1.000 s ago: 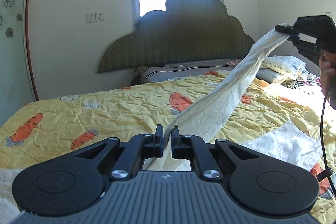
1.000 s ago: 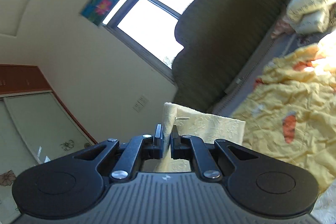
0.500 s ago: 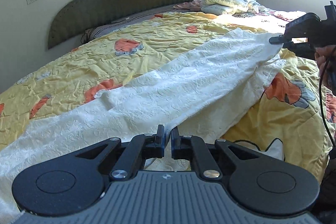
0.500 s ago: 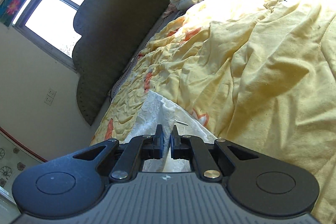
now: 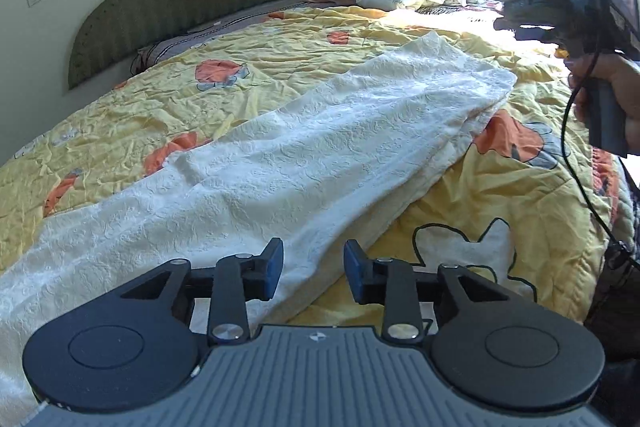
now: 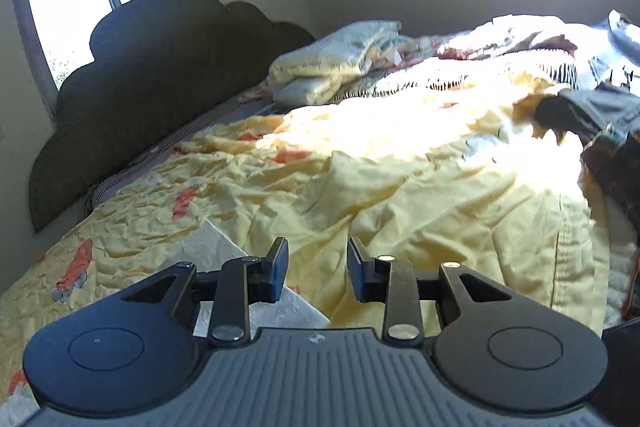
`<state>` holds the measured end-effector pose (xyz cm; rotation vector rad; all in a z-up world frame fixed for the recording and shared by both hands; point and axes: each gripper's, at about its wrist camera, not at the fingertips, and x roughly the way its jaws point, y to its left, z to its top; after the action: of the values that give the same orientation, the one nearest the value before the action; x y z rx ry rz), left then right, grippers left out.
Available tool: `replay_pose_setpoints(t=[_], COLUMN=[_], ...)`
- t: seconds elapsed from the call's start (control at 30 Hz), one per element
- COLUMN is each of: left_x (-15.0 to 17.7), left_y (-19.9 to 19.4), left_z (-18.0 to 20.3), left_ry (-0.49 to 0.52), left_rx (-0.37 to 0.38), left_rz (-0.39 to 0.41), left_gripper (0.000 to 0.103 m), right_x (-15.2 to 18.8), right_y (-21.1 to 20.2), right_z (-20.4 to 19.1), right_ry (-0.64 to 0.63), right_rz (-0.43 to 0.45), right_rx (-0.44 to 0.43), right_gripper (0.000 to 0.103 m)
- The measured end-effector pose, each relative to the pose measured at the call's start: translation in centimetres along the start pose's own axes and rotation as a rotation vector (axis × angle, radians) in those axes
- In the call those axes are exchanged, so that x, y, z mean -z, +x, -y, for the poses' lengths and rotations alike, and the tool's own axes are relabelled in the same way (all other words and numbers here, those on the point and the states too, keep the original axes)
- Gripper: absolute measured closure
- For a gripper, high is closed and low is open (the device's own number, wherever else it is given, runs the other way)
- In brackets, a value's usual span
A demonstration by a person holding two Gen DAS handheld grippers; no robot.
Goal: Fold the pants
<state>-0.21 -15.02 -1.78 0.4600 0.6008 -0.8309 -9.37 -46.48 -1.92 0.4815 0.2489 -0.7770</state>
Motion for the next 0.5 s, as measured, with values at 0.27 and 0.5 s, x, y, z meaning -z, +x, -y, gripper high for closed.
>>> replay_pose_setpoints(t=[0.27,0.5], left_x=[1.2,5.0], left_y=[-3.8,-3.7], left_z=[-5.1,-11.0], left_ry=[-0.146,-0.315], left_rx=[-0.223,-0.270], left_rz=[0.057,-0.110], left_gripper=[0.049,0.047], right_x=[6.0,8.8], right_y=[3.5,-0.3], right_z=[-14.9,-18.9], right_ry=[-0.479,-0.740], right_rz=[-0.466,-0.306], right_rx=[-0.572,-0.464], right_gripper=[0.057,0.043])
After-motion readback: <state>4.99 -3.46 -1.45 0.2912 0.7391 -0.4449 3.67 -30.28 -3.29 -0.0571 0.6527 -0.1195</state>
